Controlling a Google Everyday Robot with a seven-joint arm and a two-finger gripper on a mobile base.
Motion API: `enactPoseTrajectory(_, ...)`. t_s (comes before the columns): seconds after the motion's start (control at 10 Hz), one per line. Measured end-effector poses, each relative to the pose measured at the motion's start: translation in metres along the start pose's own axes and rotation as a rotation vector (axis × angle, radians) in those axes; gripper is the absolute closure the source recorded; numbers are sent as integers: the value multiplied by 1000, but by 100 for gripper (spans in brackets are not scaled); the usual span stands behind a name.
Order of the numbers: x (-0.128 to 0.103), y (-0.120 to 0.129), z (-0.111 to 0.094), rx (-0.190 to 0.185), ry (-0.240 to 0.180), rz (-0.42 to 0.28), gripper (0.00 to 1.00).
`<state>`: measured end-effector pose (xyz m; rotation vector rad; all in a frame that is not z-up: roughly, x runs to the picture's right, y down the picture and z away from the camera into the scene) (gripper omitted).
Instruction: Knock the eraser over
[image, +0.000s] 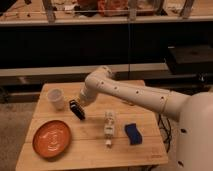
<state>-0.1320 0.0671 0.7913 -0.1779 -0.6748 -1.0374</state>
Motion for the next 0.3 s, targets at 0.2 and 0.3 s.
enactPoseTrajectory(0.2,-1,-2,1,2,-3,-2,100)
enactPoseTrajectory(0.3,-1,-2,1,2,-3,-1,100)
